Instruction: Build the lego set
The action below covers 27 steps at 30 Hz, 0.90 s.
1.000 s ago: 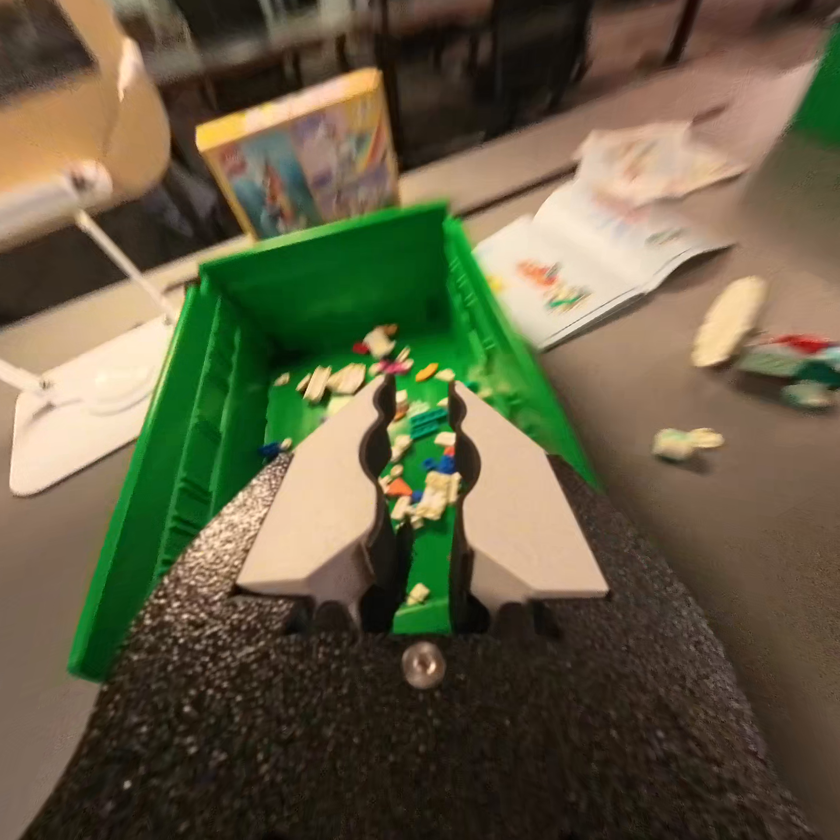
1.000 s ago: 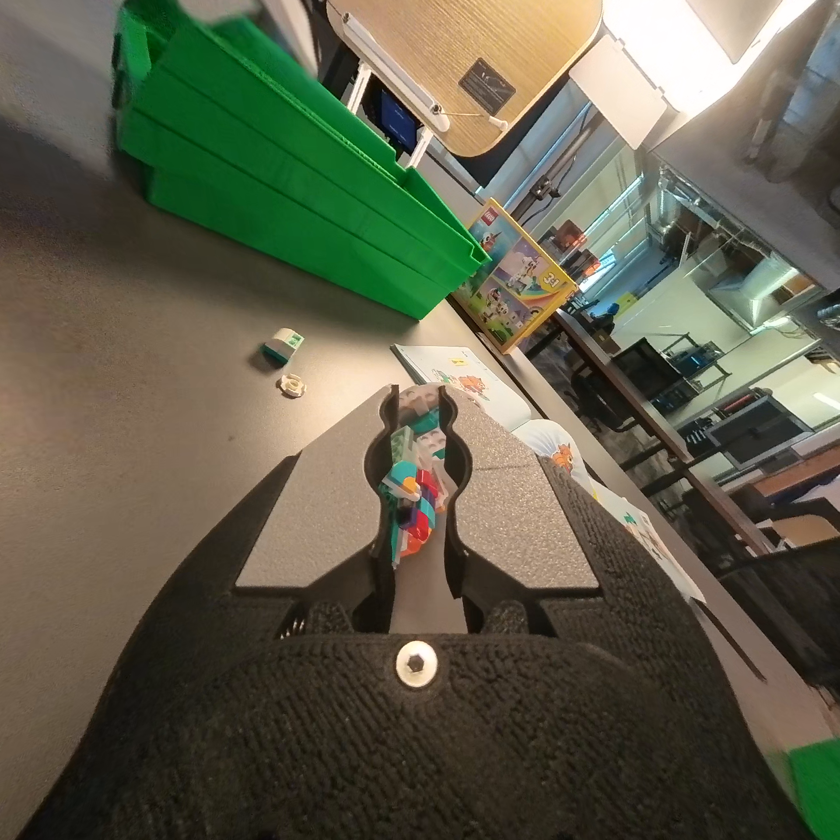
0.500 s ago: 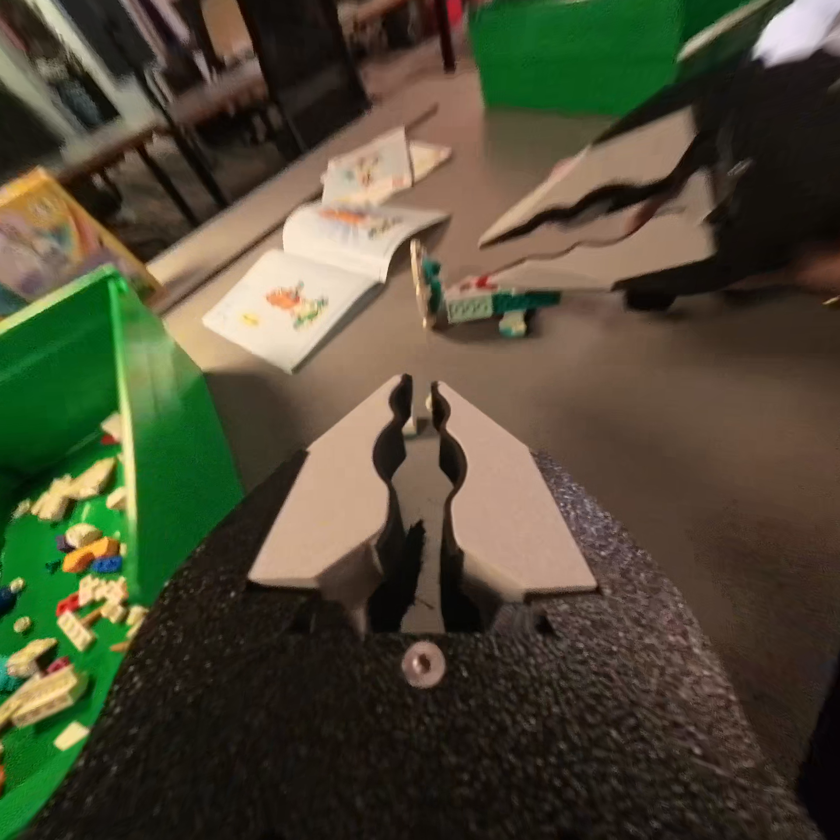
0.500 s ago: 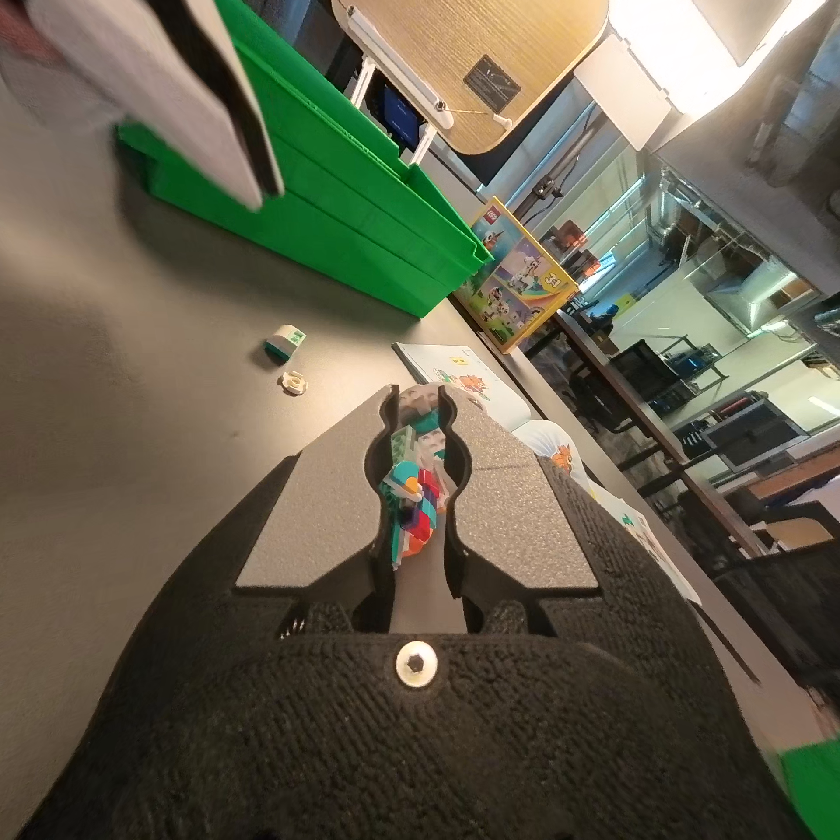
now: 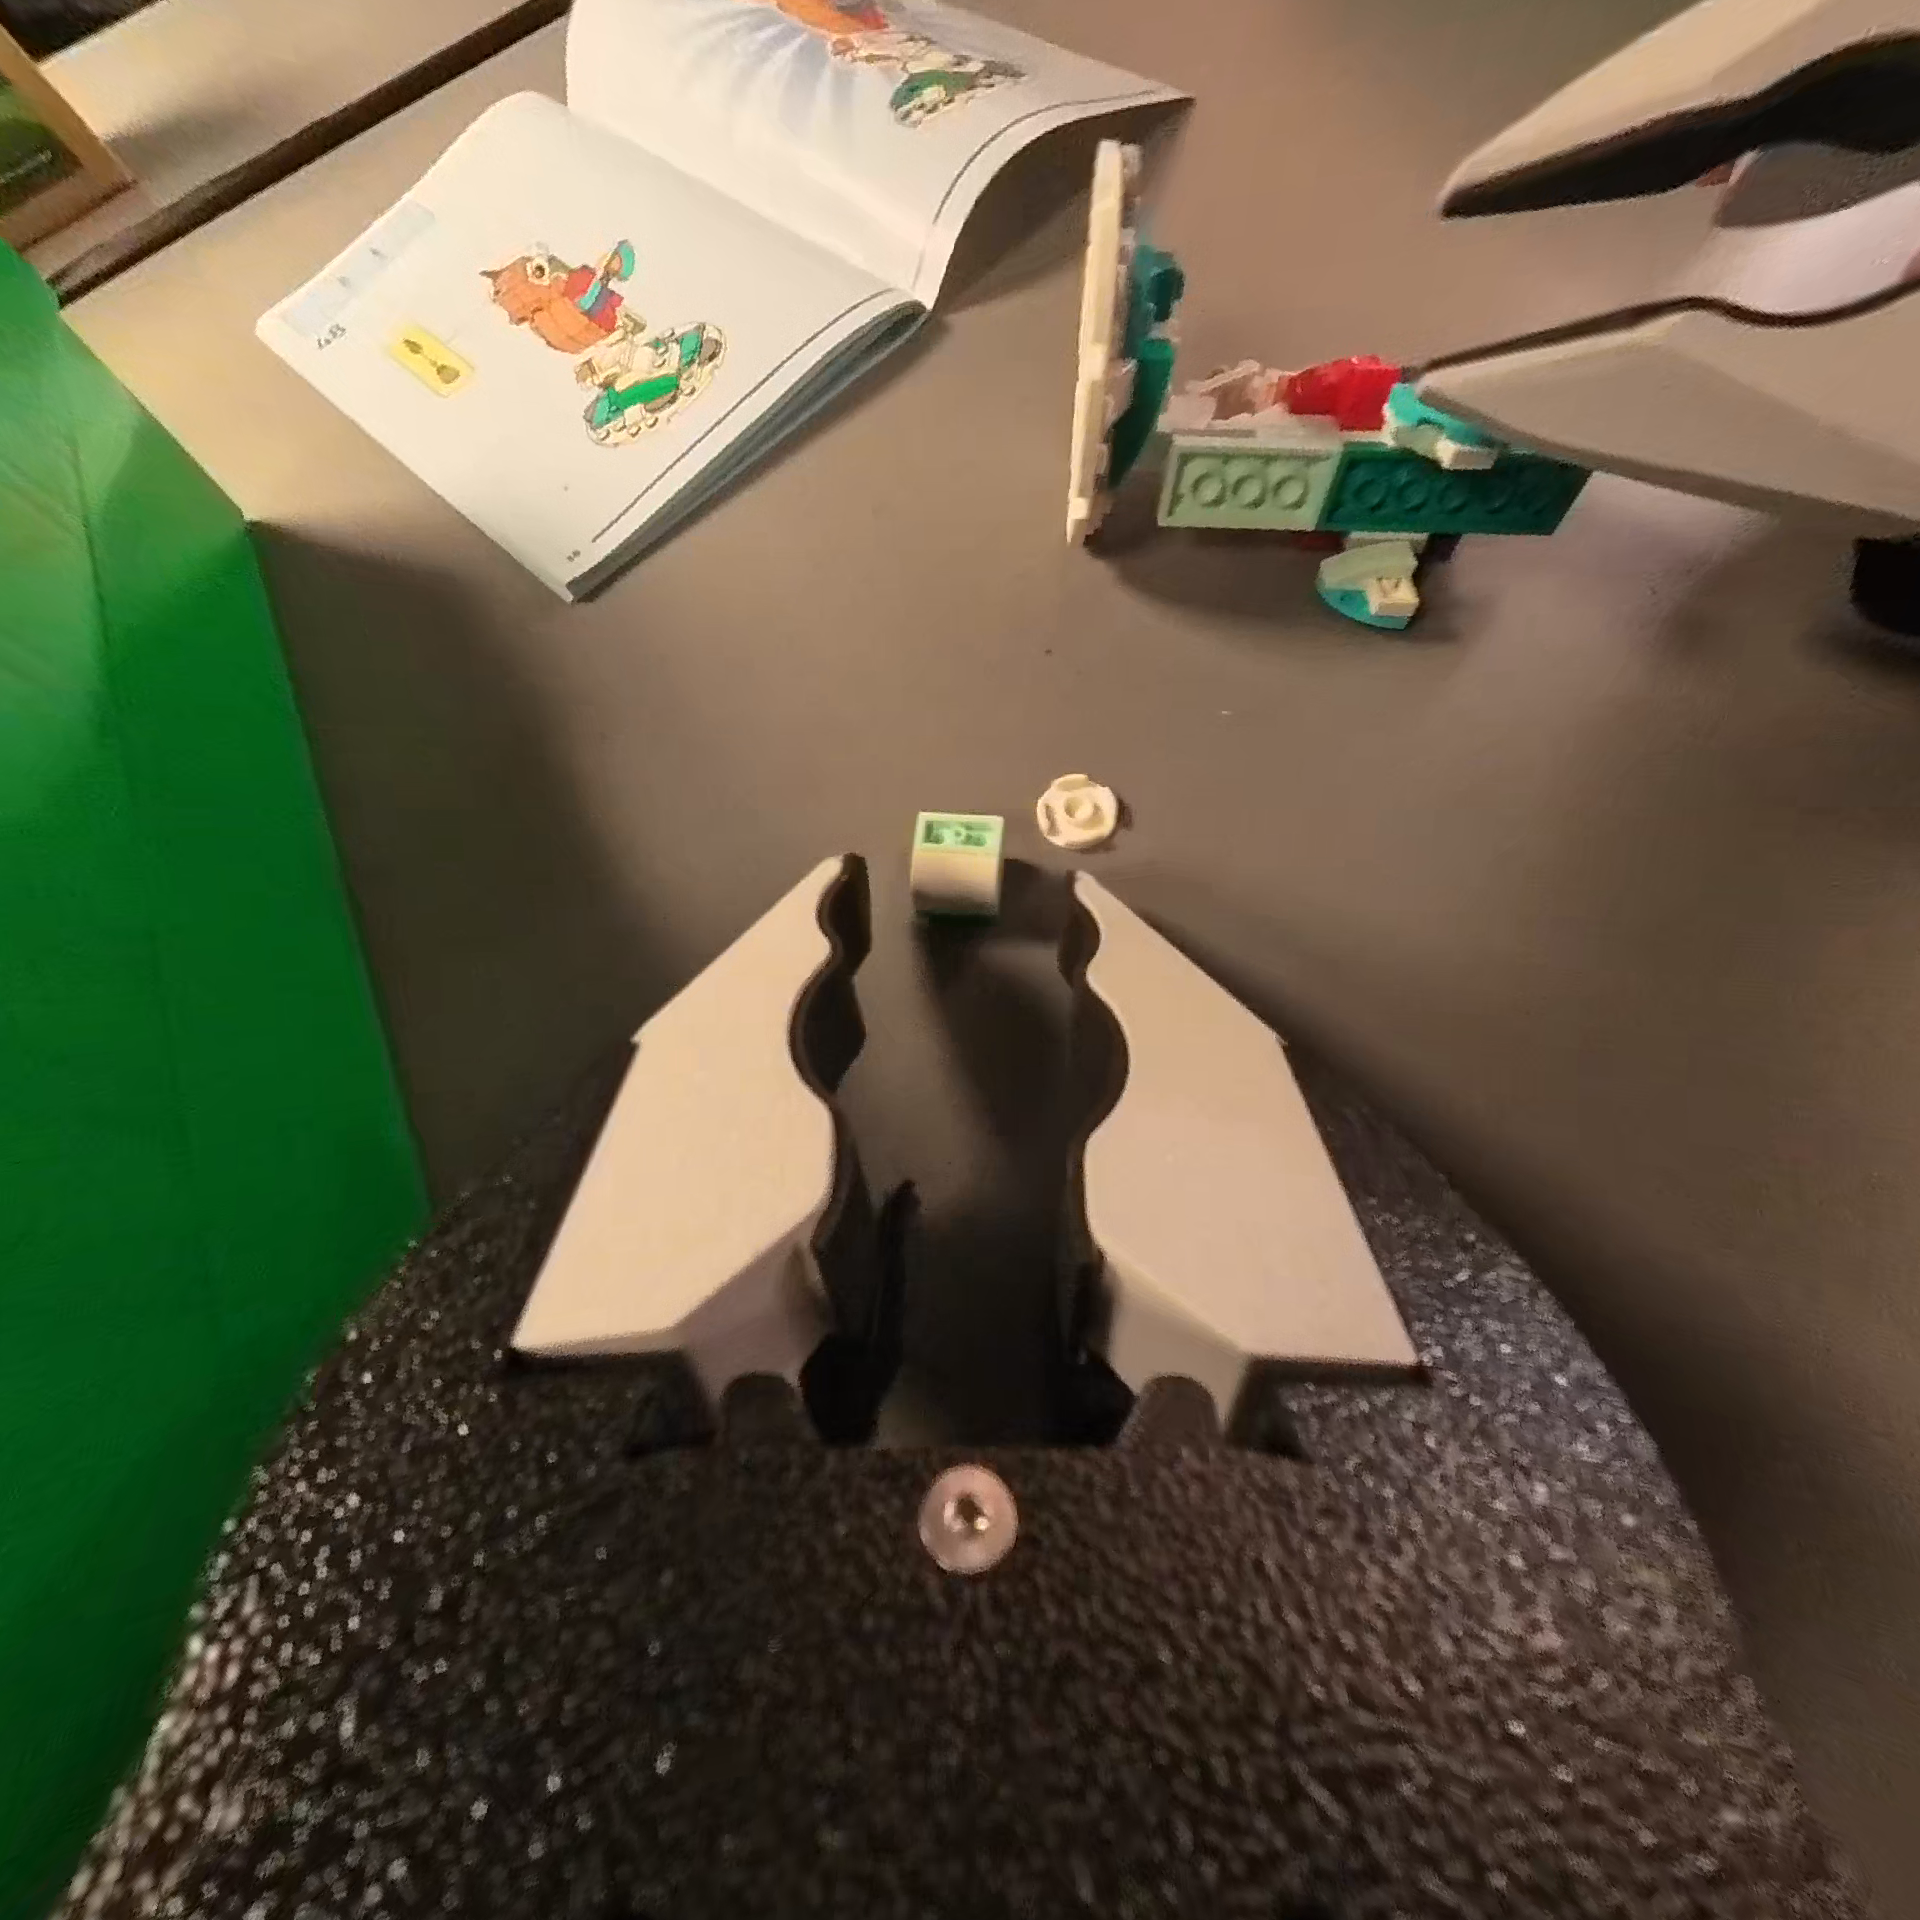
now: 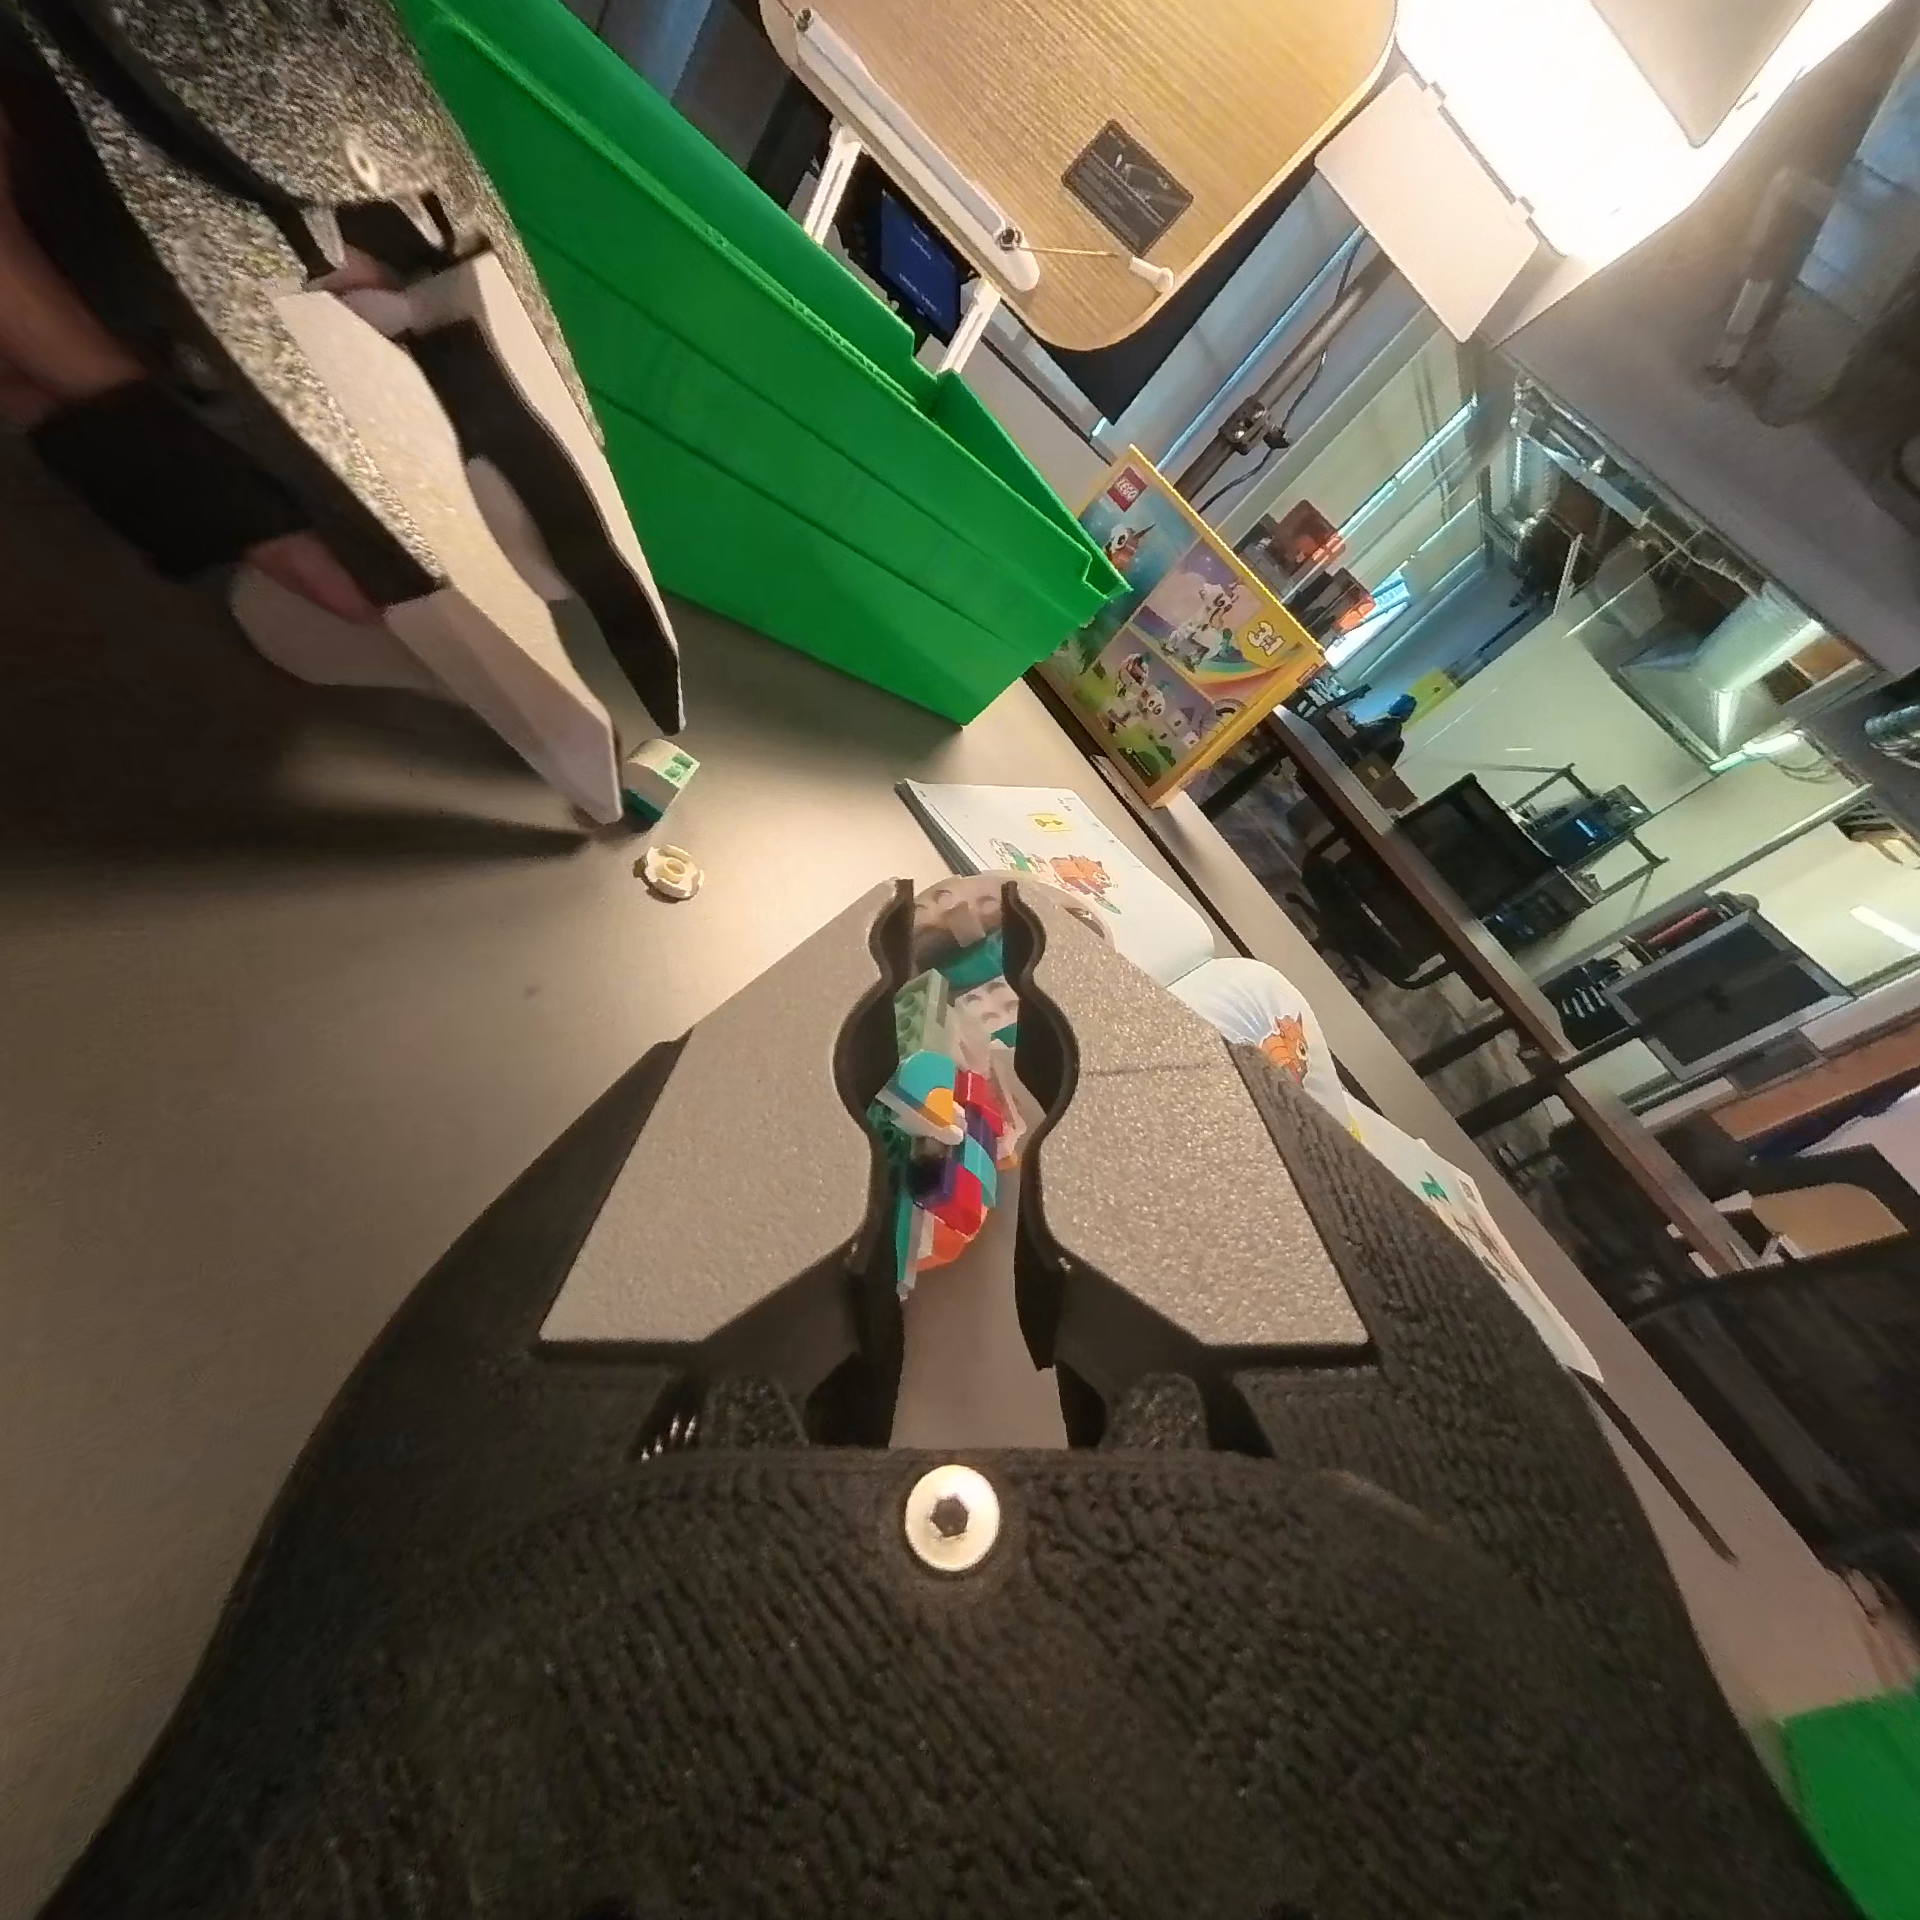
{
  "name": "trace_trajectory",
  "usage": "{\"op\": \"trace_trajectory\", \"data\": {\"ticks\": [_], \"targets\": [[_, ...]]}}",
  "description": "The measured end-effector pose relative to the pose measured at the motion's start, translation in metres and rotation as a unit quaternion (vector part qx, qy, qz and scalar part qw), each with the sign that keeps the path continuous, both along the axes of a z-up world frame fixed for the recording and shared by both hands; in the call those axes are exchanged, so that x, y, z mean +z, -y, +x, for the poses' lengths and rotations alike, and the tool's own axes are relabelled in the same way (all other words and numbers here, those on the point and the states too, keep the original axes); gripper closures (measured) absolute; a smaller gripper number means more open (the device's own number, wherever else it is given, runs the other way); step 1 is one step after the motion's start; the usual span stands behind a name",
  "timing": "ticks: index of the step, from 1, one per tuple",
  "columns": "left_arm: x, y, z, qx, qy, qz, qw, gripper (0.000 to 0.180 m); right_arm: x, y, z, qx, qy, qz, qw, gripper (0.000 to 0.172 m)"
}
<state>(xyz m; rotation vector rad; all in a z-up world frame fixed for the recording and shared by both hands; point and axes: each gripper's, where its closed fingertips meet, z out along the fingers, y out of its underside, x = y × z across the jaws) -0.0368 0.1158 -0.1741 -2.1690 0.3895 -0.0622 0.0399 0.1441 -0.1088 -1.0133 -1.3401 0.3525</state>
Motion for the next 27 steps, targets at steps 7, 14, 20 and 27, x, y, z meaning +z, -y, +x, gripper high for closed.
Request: {"op": "trace_trajectory", "data": {"ticks": [7,14,20,27], "targets": [[-0.002,-0.001,-0.001,-0.005,0.02,-0.014,1.0,0.158,-0.001,0.002,0.0,0.007,0.002,-0.001,1.0,0.157],[0.0,0.0,0.001,-0.034,-0.005,0.002,0.999,0.167,-0.003,0.021,-0.007,0.06,0.01,0.007,0.998,0.155],[0.01,0.01,0.021,-0.174,-0.228,0.117,0.951,0.167,-0.021,0.036,-0.015,0.081,0.077,0.065,0.992,0.152],[0.018,0.016,0.043,-0.237,-0.354,0.194,0.884,0.167,-0.049,0.046,-0.026,0.072,0.191,0.202,0.958,0.146]]}}
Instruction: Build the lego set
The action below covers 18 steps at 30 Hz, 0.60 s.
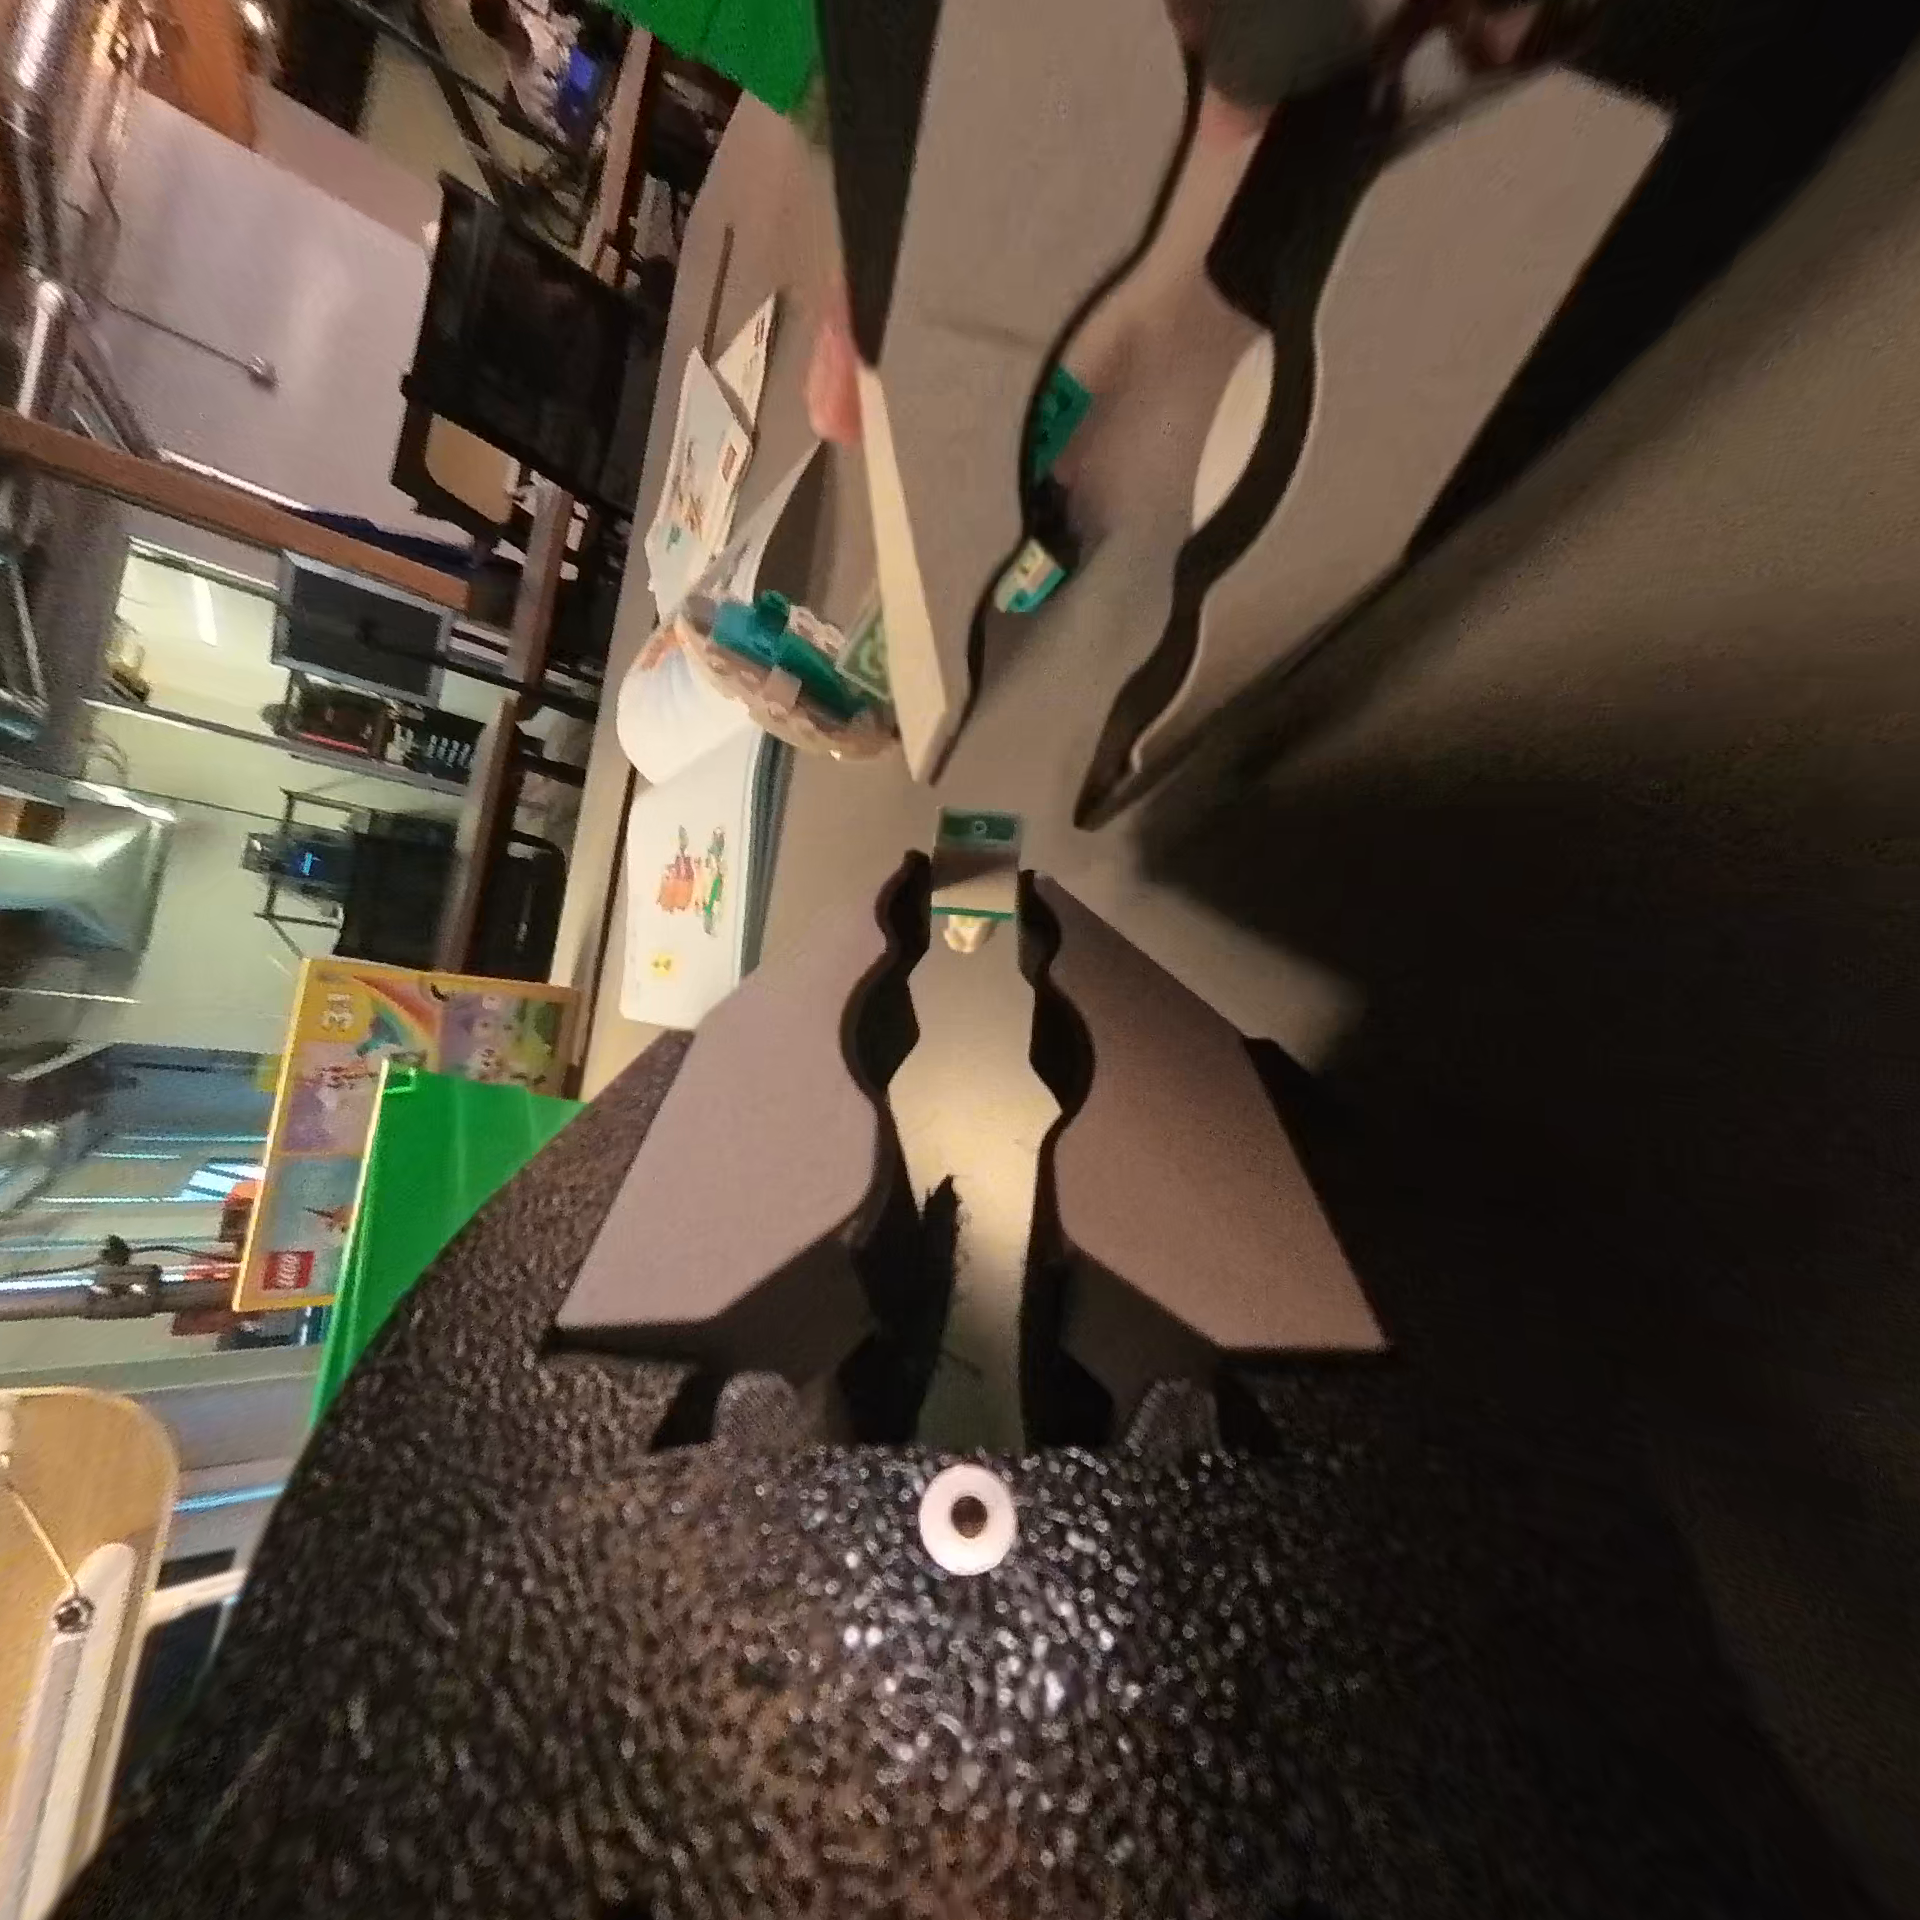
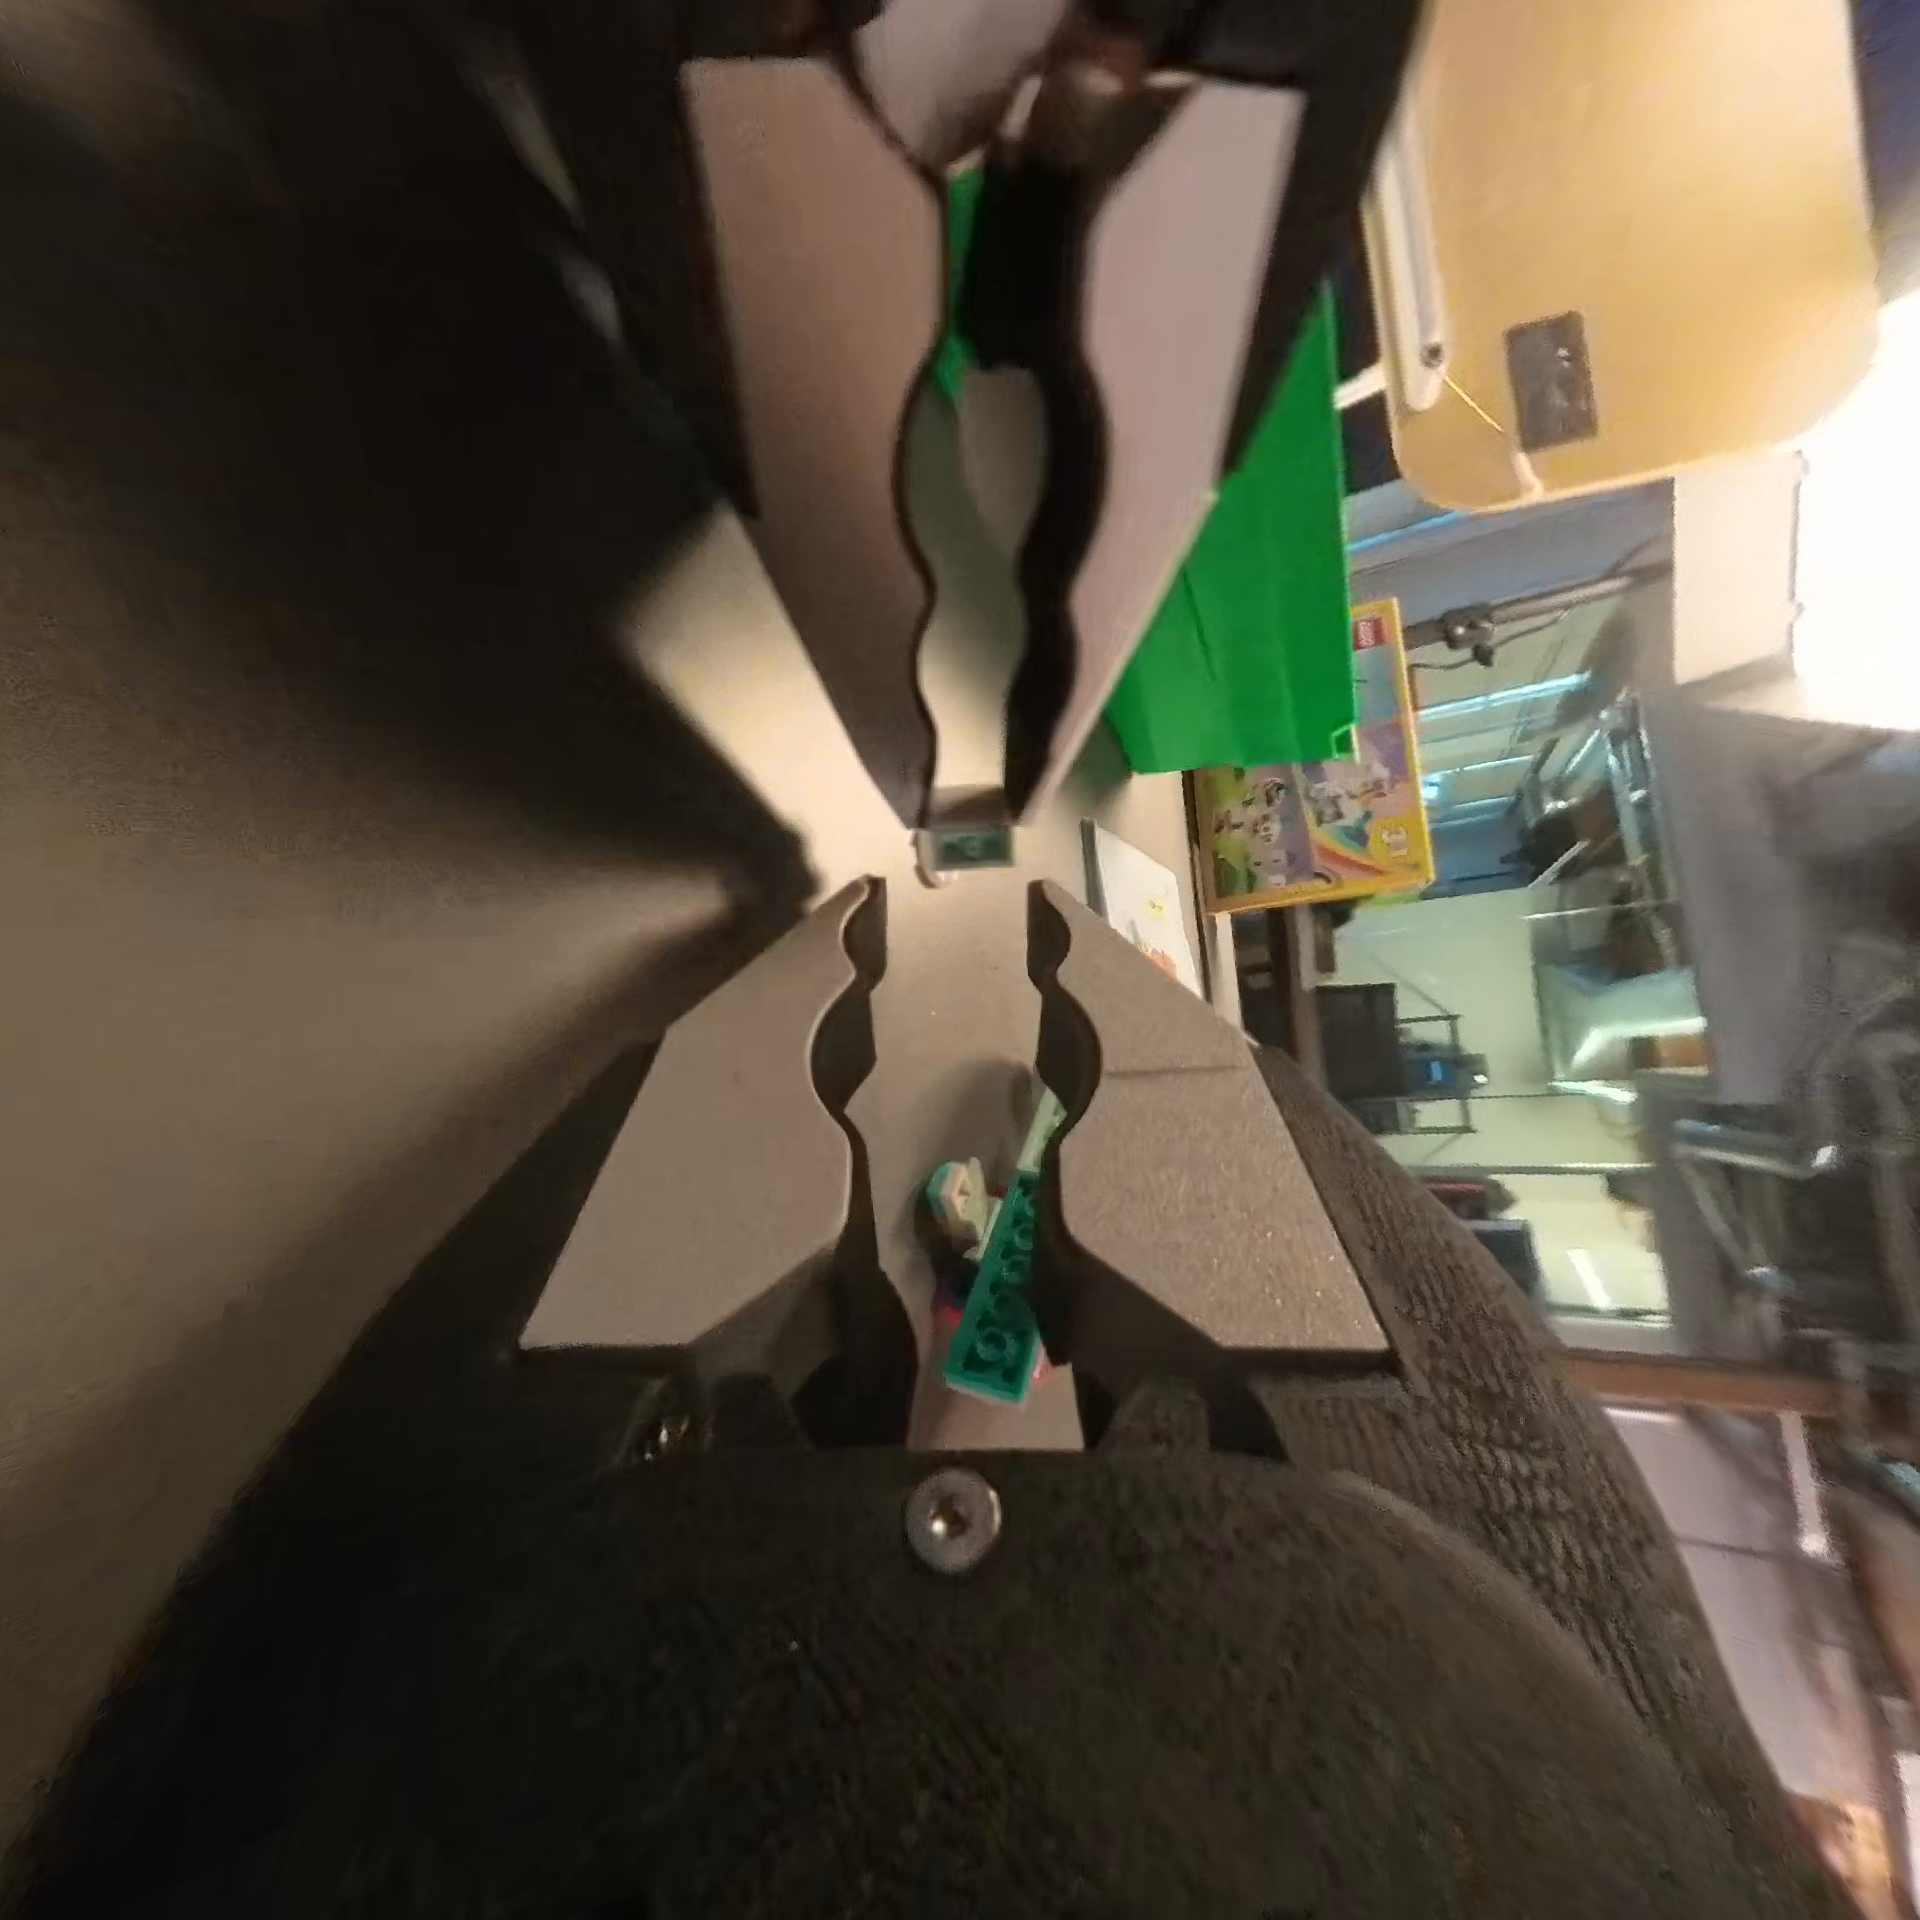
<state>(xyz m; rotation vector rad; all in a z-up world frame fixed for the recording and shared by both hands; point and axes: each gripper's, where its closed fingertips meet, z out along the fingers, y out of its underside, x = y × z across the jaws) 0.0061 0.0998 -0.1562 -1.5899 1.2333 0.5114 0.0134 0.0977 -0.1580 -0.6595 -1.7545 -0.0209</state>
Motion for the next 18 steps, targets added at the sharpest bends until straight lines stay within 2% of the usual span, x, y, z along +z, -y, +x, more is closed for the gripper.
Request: {"op": "trace_trajectory", "data": {"ticks": [6,9,18], "targets": [[-0.002,0.0015,0.0057,-0.015,-0.024,0.007,1.0,0.167,0.0008,0.001,-0.0046,-0.001,0.003,0.053,0.999,0.148],[-0.0019,0.0015,0.006,-0.015,-0.034,0.013,0.999,0.167,-0.0003,0.0021,-0.0049,0.001,0.009,0.069,0.998,0.156],[-0.0069,0.0044,0.0031,-0.014,-0.054,0.012,0.998,0.167,-0.0052,0.0035,-0.0058,-0.004,0.024,0.059,0.998,0.157]]}}
